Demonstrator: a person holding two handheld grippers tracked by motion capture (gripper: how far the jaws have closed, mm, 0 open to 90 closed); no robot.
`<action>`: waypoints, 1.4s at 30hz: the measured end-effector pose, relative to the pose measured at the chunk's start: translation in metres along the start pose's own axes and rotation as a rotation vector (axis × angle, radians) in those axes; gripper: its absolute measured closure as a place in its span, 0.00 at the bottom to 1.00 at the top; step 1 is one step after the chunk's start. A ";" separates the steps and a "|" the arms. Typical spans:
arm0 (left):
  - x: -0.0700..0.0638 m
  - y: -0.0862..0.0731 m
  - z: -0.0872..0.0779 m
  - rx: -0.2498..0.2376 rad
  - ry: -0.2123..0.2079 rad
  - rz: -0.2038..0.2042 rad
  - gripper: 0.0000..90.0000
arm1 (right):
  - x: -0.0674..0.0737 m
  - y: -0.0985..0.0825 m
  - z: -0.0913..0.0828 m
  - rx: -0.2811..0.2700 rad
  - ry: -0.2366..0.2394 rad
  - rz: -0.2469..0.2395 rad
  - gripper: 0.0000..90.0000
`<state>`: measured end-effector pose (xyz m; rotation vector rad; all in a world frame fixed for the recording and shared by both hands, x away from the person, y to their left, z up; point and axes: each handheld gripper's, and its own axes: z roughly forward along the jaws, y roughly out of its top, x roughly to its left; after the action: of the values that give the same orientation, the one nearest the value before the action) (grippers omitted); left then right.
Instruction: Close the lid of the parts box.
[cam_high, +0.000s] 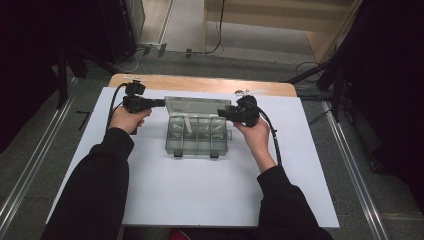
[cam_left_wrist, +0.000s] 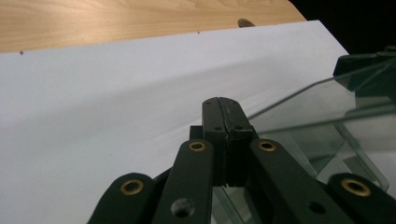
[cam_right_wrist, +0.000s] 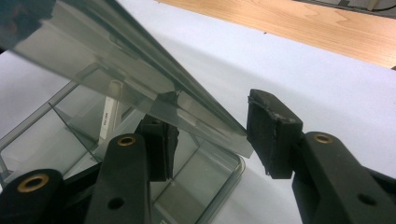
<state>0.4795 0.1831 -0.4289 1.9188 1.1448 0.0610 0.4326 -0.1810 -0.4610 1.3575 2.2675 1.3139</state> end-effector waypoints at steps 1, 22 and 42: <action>-0.001 0.003 0.001 0.005 -0.007 0.003 1.00 | 0.000 0.000 0.000 0.000 -0.001 -0.001 0.61; -0.018 0.012 0.003 0.001 -0.066 0.058 0.99 | -0.001 -0.001 -0.010 0.017 0.044 0.029 0.46; -0.026 0.009 -0.005 0.005 -0.101 0.089 0.99 | -0.015 -0.010 -0.045 0.119 0.102 0.055 1.00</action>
<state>0.4685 0.1661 -0.4099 1.9548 0.9936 0.0098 0.4108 -0.2213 -0.4460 1.4320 2.4273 1.3122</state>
